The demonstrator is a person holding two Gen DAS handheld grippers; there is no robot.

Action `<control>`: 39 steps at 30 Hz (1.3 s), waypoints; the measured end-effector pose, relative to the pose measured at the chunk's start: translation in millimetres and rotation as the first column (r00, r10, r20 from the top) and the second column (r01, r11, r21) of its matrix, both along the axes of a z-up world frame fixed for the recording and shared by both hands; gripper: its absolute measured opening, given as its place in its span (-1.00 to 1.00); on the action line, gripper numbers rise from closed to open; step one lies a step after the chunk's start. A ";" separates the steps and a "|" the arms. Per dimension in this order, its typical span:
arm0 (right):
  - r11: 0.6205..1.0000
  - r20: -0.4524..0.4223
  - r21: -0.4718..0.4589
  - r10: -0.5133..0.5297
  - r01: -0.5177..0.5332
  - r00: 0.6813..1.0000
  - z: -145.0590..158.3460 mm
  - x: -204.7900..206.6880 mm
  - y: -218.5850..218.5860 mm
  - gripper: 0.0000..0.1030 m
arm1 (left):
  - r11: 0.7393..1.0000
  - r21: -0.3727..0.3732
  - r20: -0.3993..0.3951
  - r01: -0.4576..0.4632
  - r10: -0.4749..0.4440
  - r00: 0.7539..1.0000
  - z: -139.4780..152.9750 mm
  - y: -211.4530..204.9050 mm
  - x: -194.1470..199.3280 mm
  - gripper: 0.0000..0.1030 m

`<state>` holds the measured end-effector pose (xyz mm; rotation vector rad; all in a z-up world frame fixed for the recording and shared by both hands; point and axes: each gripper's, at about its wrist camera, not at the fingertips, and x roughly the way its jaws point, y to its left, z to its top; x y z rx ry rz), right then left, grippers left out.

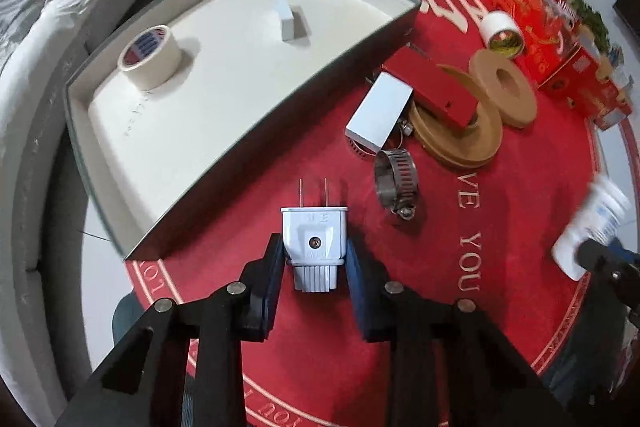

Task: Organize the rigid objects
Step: 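Grasp the white plug with the left tool while the right tool holds the bottle, then carry the plug and pill bottle over the gray tray with both tools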

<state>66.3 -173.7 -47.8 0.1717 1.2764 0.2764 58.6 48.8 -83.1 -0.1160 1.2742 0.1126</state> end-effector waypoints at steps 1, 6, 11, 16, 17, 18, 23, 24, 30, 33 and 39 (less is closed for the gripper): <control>1.000 0.004 -0.001 0.005 -0.005 1.000 1.3 0.3 1.5 -0.22 | 1.000 0.002 0.012 -0.007 0.007 1.000 5.6 0.6 -3.0 -0.36; 1.000 0.060 -0.009 0.029 -0.029 0.998 13.6 1.4 7.9 -0.26 | 0.999 -0.022 0.077 -0.035 0.037 0.996 31.6 11.1 -11.8 -0.36; 0.996 0.032 -0.013 0.087 -0.087 0.996 7.8 9.8 19.0 -0.20 | 1.000 0.003 0.090 -0.024 0.023 0.996 38.3 12.0 -12.5 -0.36; 0.990 -0.040 -0.055 0.130 -0.132 0.991 -18.8 2.0 19.1 0.43 | 0.999 -0.028 0.060 -0.031 0.033 0.998 25.8 12.7 -15.4 -0.36; 0.983 -0.051 -0.091 0.155 -0.160 0.987 -23.6 -2.7 21.1 0.43 | 0.999 -0.027 0.056 -0.029 0.030 0.998 23.6 11.3 -15.7 -0.36; 0.975 -0.068 -0.124 0.176 -0.184 0.982 -28.6 -6.2 23.1 0.43 | 0.999 -0.028 0.051 -0.026 0.028 0.998 21.3 10.5 -16.1 -0.36; 0.954 -0.111 -0.203 0.199 -0.218 0.974 -45.7 -14.7 28.7 -0.20 | 0.999 -0.029 0.048 -0.021 0.022 0.999 21.7 8.2 -17.1 -0.36; 0.949 -0.109 -0.222 0.203 -0.223 0.973 -44.8 -14.6 30.5 -0.20 | 1.000 -0.021 0.049 -0.021 0.022 0.999 23.7 7.8 -17.2 -0.36; 0.970 -0.005 -0.164 0.182 -0.181 0.983 -13.1 -6.8 30.4 -0.21 | 0.997 -0.003 0.110 -0.078 0.078 0.991 53.5 19.1 -13.8 -0.36; 0.983 0.088 -0.089 0.168 -0.160 0.982 25.9 8.9 36.1 -0.21 | 0.993 -0.007 0.175 -0.115 0.115 0.978 82.4 29.5 -8.7 -0.36; 0.984 0.250 0.008 0.172 -0.180 0.953 105.1 46.1 73.0 -0.20 | 0.977 -0.017 0.313 -0.213 0.207 0.927 147.8 64.7 7.2 -0.36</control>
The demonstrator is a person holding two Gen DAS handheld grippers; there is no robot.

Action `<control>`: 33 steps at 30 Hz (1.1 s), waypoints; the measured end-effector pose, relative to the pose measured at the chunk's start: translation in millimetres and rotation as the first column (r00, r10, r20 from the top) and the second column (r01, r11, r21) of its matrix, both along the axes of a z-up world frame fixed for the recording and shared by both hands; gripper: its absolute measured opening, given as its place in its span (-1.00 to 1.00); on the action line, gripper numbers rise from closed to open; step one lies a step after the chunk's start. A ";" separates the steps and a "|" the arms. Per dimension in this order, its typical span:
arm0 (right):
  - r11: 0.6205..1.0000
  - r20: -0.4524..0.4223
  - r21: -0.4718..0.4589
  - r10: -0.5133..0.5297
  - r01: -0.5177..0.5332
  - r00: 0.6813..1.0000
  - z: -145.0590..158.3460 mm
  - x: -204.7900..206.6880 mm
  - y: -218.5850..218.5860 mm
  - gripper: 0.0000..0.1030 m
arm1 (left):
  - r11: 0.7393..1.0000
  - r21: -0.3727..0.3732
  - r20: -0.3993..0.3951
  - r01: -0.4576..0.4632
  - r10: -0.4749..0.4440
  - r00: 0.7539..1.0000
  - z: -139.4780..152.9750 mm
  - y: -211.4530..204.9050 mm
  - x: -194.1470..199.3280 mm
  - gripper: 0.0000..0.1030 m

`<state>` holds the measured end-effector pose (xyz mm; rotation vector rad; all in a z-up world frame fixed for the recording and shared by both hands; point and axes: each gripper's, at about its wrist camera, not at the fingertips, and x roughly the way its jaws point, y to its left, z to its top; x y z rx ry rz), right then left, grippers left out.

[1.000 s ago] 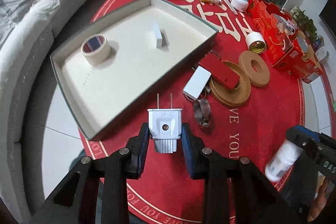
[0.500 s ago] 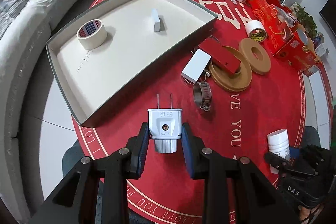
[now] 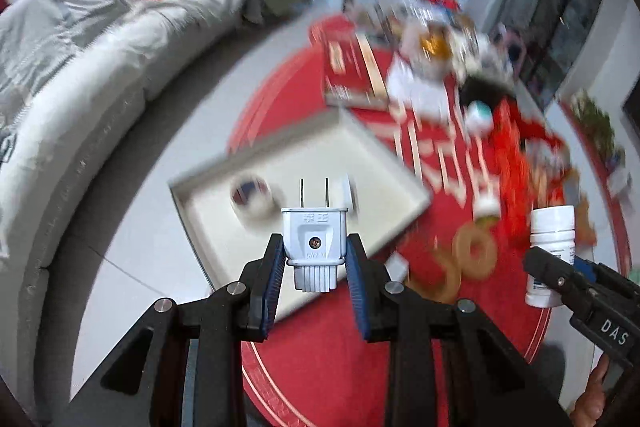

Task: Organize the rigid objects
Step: 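Carry the plug and pill bottle over the gray tray with both tools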

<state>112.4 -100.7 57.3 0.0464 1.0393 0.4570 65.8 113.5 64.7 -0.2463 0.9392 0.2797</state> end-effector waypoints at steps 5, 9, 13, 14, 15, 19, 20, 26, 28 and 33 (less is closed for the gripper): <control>0.998 0.087 0.039 0.040 -0.043 0.995 52.6 31.3 51.8 -0.20 | 0.995 0.006 0.057 -0.097 0.097 0.994 26.6 38.2 20.8 -0.36; 0.996 0.098 0.062 0.056 -0.062 0.994 70.3 56.9 81.7 -0.20 | 0.988 0.020 0.049 -0.153 0.152 0.987 20.2 61.9 37.1 -0.36; 0.997 0.090 0.029 0.071 -0.074 0.993 58.9 88.6 113.7 -0.20 | 0.984 0.021 -0.009 -0.178 0.178 0.984 -10.3 73.1 60.2 -0.36; 0.997 0.078 0.011 0.078 -0.079 0.994 51.9 94.5 121.5 -0.20 | 0.983 0.017 -0.020 -0.180 0.181 0.983 -16.0 73.6 62.2 -0.36; 0.997 0.058 0.001 0.082 -0.082 0.995 41.8 99.6 128.3 -0.20 | 0.984 0.013 -0.037 -0.180 0.180 0.983 -25.3 74.3 67.5 -0.36; 0.995 -0.015 -0.040 0.095 -0.095 0.995 0.7 113.0 145.5 -0.20 | 0.984 0.020 -0.103 -0.176 0.177 0.979 -59.2 72.1 86.5 -0.36; 0.994 -0.031 -0.050 0.097 -0.099 0.995 -8.4 115.4 147.6 -0.20 | 0.985 0.022 -0.119 -0.172 0.174 0.978 -67.4 71.0 91.2 -0.36; 0.989 -0.116 -0.100 0.098 -0.110 0.988 -56.0 124.0 151.0 -0.20 | 0.986 0.017 -0.183 -0.164 0.165 0.969 -99.2 68.6 102.1 -0.36; 0.988 -0.127 -0.111 0.097 -0.111 0.987 -64.0 125.6 150.3 -0.20 | 0.986 0.013 -0.196 -0.165 0.164 0.967 -106.5 69.3 104.9 -0.36; 0.984 -0.140 -0.128 0.104 -0.122 0.985 -75.4 128.3 152.0 -0.20 | 0.987 0.011 -0.210 -0.161 0.160 0.965 -114.7 69.5 109.3 -0.36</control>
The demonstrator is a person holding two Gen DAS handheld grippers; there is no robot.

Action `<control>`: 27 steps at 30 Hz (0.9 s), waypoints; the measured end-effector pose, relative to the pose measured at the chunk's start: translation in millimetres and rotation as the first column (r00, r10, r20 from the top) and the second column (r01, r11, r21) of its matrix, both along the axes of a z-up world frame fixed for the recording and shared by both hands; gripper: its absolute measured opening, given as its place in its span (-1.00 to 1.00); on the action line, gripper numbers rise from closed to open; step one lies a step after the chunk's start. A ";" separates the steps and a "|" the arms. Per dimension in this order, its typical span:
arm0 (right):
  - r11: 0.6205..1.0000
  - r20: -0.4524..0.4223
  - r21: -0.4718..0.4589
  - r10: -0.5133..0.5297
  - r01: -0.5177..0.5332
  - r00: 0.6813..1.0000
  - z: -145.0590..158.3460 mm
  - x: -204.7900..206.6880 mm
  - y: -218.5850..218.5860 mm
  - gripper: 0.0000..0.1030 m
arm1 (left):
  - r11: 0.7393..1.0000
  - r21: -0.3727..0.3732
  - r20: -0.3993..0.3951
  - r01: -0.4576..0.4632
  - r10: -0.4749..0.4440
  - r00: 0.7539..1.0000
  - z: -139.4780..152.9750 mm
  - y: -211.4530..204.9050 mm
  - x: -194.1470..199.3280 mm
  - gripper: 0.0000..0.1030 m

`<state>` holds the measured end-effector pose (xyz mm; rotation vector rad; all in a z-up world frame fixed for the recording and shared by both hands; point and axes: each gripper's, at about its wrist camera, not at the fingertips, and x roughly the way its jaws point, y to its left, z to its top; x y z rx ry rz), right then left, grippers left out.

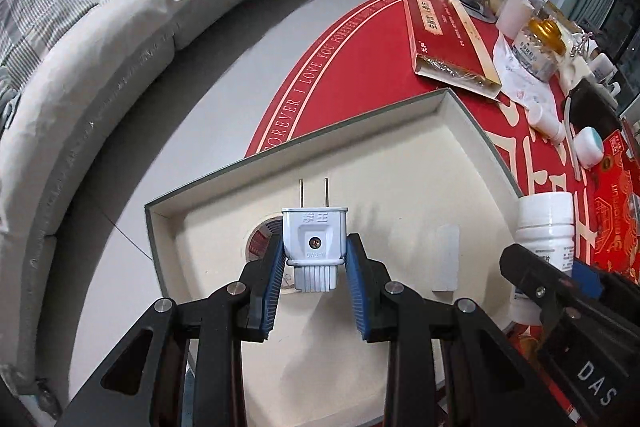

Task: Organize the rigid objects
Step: 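Carry the plug and pill bottle over the gray tray with both tools, then open both tools to release the plug and pill bottle into the tray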

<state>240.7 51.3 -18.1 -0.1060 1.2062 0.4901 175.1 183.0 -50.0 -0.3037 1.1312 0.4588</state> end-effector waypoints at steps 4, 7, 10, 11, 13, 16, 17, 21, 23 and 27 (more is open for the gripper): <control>1.000 -0.013 0.002 -0.001 0.001 1.000 -4.3 2.4 0.6 -0.20 | 1.000 0.002 -0.006 0.007 -0.007 1.000 -2.4 -0.5 3.2 -0.36; 1.000 -0.013 -0.002 0.002 -0.002 1.000 -6.4 3.6 0.8 -0.20 | 1.000 0.003 -0.010 0.015 -0.015 1.000 -3.9 -0.7 5.1 -0.36; 1.000 -0.020 -0.005 0.004 -0.004 1.000 -8.7 4.3 0.8 -0.20 | 1.000 0.002 -0.012 0.016 -0.016 1.000 -4.7 -0.9 5.7 -0.36; 1.000 -0.021 -0.006 0.003 -0.004 1.000 -9.3 4.3 0.8 -0.20 | 1.000 0.002 -0.012 0.016 -0.016 1.000 -4.7 -0.9 5.6 -0.36; 1.000 -0.024 -0.006 0.004 -0.004 1.000 -10.2 4.2 1.0 -0.20 | 1.000 0.003 -0.013 0.017 -0.017 1.000 -5.0 -1.0 5.8 -0.36; 1.000 -0.027 -0.007 0.006 -0.007 1.000 -10.9 3.6 1.8 -0.20 | 1.000 0.006 -0.014 0.018 -0.018 1.000 -7.0 -1.4 6.8 -0.36; 1.000 -0.029 -0.007 0.007 -0.008 1.000 -11.5 3.4 2.3 -0.20 | 1.000 0.005 -0.017 0.018 -0.018 1.000 -7.8 -1.4 7.2 -0.36; 1.000 -0.037 -0.005 0.015 -0.016 0.999 -14.6 4.4 3.6 -0.20 | 1.000 0.012 -0.024 0.025 -0.025 0.999 -10.5 -1.7 9.4 -0.36; 1.000 -0.040 -0.008 0.014 -0.014 0.999 -16.6 5.1 4.1 -0.20 | 1.000 0.009 -0.028 0.029 -0.029 0.999 -12.9 -1.1 10.3 -0.36; 1.000 -0.049 -0.008 0.016 -0.017 0.999 -20.3 6.7 4.9 -0.18 | 0.999 0.019 -0.036 0.037 -0.036 0.999 -16.2 -0.8 12.5 0.03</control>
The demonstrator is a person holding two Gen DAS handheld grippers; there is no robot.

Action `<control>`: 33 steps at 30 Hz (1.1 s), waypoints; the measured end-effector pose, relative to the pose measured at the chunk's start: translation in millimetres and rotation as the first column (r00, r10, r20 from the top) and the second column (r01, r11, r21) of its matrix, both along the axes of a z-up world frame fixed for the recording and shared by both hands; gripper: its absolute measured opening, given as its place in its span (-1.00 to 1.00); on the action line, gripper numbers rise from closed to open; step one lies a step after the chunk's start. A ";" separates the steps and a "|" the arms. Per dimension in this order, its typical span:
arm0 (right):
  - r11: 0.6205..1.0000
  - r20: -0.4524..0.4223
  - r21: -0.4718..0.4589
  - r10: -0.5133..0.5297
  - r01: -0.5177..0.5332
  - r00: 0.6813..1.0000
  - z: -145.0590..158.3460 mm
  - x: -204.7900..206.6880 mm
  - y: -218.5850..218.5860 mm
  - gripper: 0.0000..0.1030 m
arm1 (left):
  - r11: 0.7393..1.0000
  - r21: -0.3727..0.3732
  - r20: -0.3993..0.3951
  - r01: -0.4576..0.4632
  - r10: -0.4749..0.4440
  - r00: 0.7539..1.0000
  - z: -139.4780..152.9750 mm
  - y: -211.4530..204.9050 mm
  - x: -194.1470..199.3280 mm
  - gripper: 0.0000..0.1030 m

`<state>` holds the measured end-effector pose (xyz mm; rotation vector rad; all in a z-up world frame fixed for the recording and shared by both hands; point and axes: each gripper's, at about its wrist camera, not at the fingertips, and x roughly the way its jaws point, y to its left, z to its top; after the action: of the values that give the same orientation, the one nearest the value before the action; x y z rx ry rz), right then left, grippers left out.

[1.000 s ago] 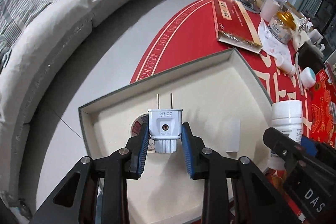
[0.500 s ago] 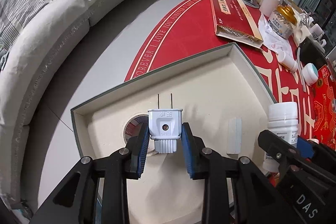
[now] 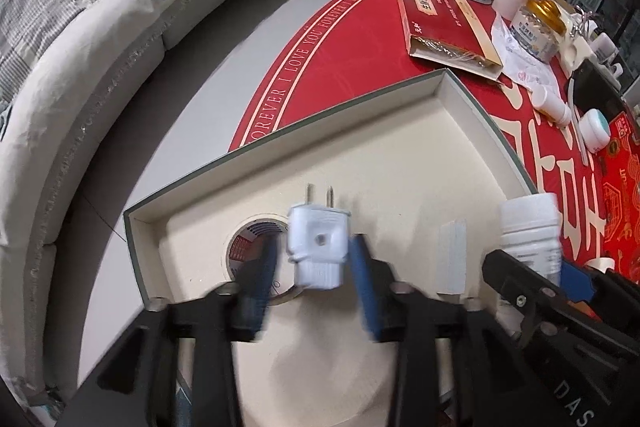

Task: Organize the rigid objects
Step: 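Open both tools to release the plug and pill bottle into the tray, then grasp the white tape roll with the right tool while the left tool grasps the metal hose clamp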

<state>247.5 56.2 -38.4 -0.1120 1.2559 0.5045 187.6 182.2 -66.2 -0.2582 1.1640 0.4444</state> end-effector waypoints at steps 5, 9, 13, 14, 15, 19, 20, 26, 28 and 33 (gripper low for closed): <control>0.998 0.049 -0.034 -0.042 0.044 0.998 2.2 2.8 -20.0 0.79 | 0.999 0.002 0.010 -0.045 0.045 0.999 2.1 11.1 -4.3 0.62; 0.995 0.162 -0.033 -0.084 0.090 0.983 18.1 -4.0 -54.1 0.79 | 0.999 0.019 0.036 -0.037 0.037 0.999 9.9 7.6 -10.5 0.64; 0.967 0.269 -0.109 -0.194 0.229 0.944 19.1 -1.0 -103.6 0.79 | 1.000 -0.004 0.064 -0.009 0.009 0.998 16.5 -2.2 -23.0 0.65; 0.960 0.275 -0.125 -0.211 0.252 0.938 15.7 0.5 -111.5 0.79 | 1.000 -0.009 0.075 0.001 0.000 0.997 18.5 -5.6 -27.9 0.65; 0.953 0.268 -0.141 -0.224 0.268 0.937 11.5 3.3 -118.8 0.79 | 1.000 -0.011 0.082 0.010 -0.009 0.997 20.0 -8.6 -32.1 0.65; 0.940 0.239 -0.176 -0.248 0.293 0.939 -7.1 10.7 -134.5 0.79 | 0.998 -0.005 0.098 0.068 -0.067 0.993 23.7 -25.2 -50.4 0.65; 0.938 0.235 -0.180 -0.251 0.296 0.939 -11.2 12.2 -136.4 0.79 | 0.997 -0.007 0.101 0.079 -0.078 0.992 24.2 -28.3 -54.4 0.65; 0.933 0.260 -0.195 -0.248 0.302 0.933 -29.3 20.3 -136.9 0.79 | 0.975 -0.095 0.121 0.203 -0.191 0.974 20.5 -58.4 -80.8 0.65; 0.932 0.273 -0.202 -0.241 0.300 0.931 -34.6 21.3 -135.8 0.69 | 0.959 -0.116 0.112 0.257 -0.244 0.963 15.4 -74.5 -85.6 0.65; 0.933 0.181 -0.167 -0.289 0.319 0.940 -53.0 28.2 -146.3 -0.03 | 0.932 -0.128 0.067 0.340 -0.334 0.940 -1.0 -112.9 -90.3 0.65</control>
<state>275.7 -90.1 -91.4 -0.1153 1.1426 0.1002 97.3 69.3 -67.3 -0.1809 1.1698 0.0554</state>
